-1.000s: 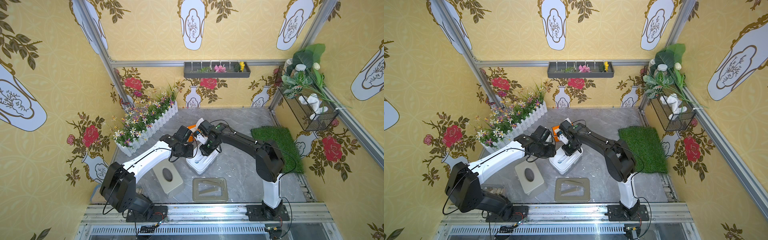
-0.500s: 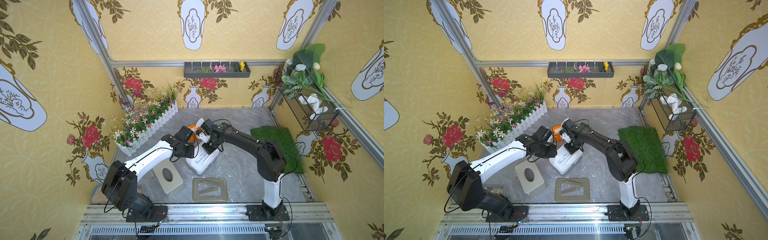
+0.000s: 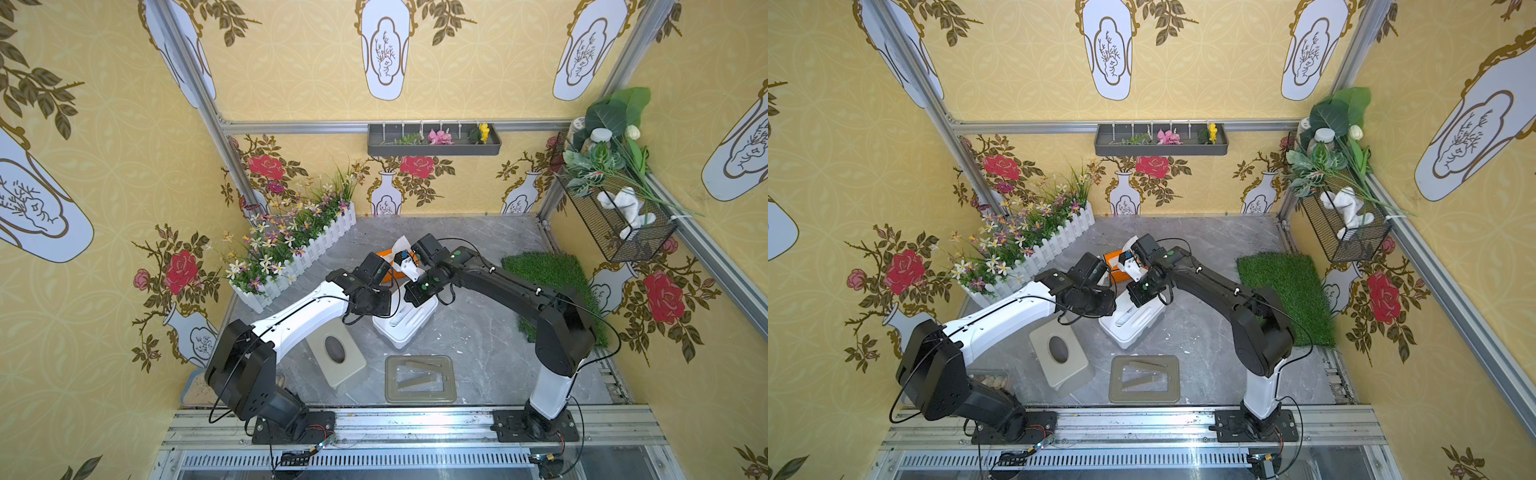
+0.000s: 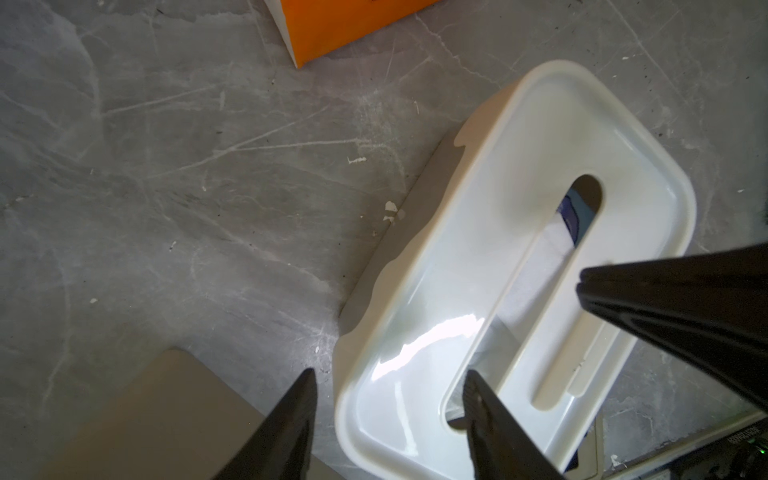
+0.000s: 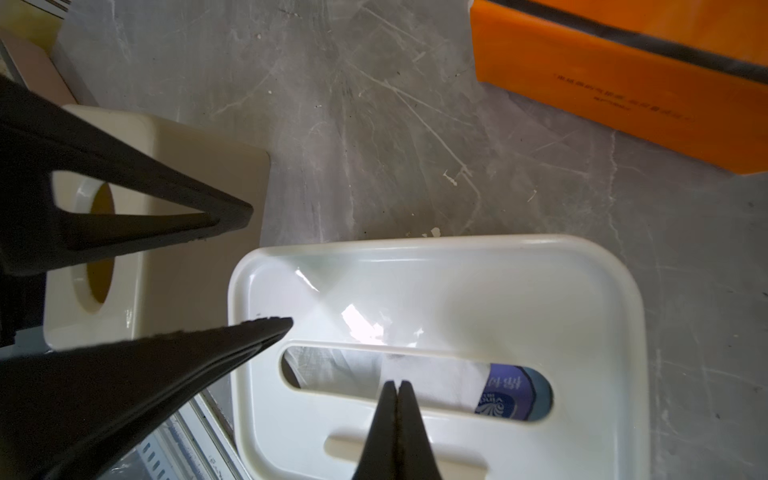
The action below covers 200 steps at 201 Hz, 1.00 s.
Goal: Put the tissue paper into the tissue box
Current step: Pull the paper towel from the tissue box.
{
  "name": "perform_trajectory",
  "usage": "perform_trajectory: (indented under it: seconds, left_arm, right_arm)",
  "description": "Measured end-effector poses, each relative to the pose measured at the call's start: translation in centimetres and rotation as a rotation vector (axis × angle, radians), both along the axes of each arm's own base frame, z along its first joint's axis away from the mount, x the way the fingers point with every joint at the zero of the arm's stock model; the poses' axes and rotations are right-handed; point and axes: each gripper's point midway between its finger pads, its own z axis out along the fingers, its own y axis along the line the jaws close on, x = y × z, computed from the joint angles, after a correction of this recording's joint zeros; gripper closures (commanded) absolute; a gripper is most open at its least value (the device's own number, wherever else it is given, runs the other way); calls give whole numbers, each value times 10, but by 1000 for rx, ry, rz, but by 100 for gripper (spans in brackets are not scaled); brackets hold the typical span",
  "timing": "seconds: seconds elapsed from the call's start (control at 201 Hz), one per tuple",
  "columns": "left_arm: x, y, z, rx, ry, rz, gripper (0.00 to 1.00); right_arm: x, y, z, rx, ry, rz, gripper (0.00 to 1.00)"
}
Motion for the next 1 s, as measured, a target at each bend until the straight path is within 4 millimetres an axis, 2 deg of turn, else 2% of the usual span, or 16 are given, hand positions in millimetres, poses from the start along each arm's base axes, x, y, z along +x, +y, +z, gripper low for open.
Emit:
perform_trajectory:
  seconds: [0.025, 0.129, 0.229, 0.473, 0.737, 0.996]
  left_arm:
    - [0, 0, 0, -2, 1, 4, 41]
    - [0, -1, 0, 1, -1, 2, 41]
    - [-1, 0, -1, 5, 0, 4, 40]
    - [-2, 1, -2, 7, 0, 10, 40]
    - [-2, 2, -1, 9, -3, 11, 39]
    - [-2, 4, -1, 21, -5, 14, 39]
  right_arm:
    - [0, 0, 1, 3, -1, 1, 98]
    - [1, -3, -5, -18, 12, -9, 73]
    - [1, -12, -16, -68, 27, -20, 60]
    - [6, -24, -28, -116, 35, -40, 58]
    - [14, -22, -37, -141, 31, -14, 58]
    - [14, -21, -43, -128, 25, -14, 59]
